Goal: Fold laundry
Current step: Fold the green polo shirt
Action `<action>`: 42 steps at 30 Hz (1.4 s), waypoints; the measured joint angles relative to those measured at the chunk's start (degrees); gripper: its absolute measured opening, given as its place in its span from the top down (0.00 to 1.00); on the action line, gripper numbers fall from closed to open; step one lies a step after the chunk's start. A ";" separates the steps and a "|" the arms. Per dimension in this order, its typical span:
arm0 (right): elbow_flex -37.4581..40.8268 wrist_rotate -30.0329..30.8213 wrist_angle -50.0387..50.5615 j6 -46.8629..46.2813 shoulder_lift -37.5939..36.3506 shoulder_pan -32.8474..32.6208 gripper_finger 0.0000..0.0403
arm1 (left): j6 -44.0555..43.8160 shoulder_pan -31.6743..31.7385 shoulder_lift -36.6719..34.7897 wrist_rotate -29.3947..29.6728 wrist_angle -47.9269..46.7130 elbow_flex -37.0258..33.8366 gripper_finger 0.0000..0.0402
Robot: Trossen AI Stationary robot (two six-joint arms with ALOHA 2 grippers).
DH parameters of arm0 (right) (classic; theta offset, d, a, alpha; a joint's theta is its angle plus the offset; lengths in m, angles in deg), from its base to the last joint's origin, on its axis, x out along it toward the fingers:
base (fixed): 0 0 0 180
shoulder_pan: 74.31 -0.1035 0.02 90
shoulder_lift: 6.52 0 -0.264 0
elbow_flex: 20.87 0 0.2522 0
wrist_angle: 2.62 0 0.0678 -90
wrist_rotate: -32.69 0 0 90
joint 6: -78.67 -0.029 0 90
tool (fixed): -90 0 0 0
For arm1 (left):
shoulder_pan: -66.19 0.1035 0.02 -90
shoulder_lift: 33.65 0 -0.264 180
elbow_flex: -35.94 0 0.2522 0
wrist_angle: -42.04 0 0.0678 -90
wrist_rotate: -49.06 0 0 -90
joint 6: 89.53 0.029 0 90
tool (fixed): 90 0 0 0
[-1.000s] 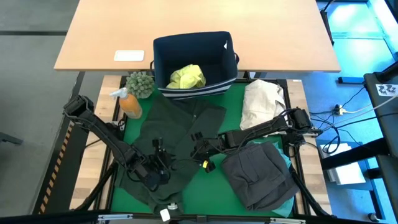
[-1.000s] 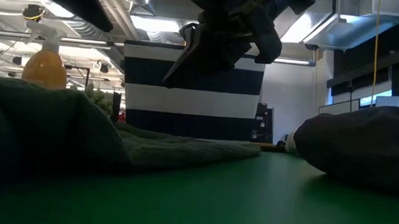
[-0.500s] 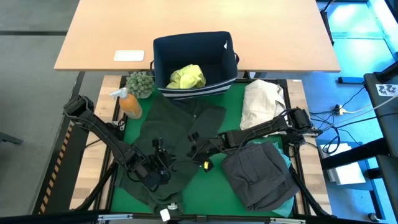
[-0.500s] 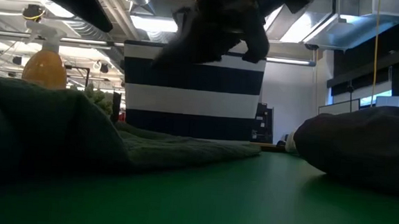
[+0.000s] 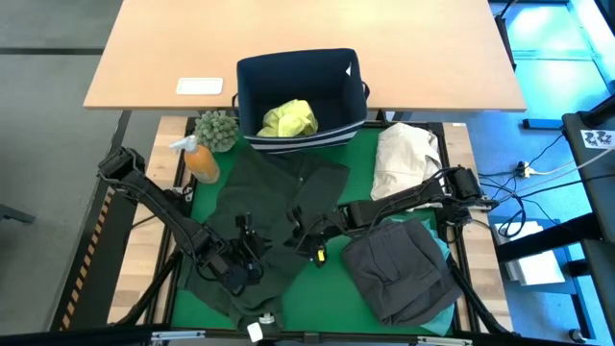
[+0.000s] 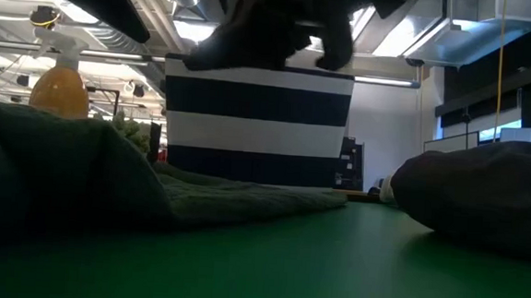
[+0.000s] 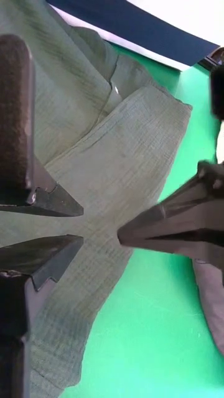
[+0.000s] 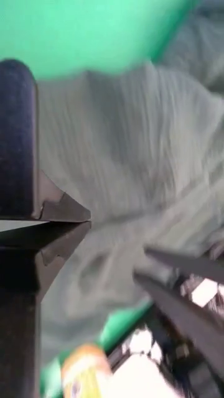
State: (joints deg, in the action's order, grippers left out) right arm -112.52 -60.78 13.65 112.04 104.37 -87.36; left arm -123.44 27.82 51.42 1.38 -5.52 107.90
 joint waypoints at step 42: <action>-0.15 13.82 36.67 -29.71 6.25 9.74 0.99 | 0.02 -0.02 0.02 -0.02 0.46 0.00 0.86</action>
State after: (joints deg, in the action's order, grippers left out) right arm -112.67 -46.97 50.32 82.33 110.62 -77.62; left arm -123.42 27.79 51.45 1.36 -5.06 107.90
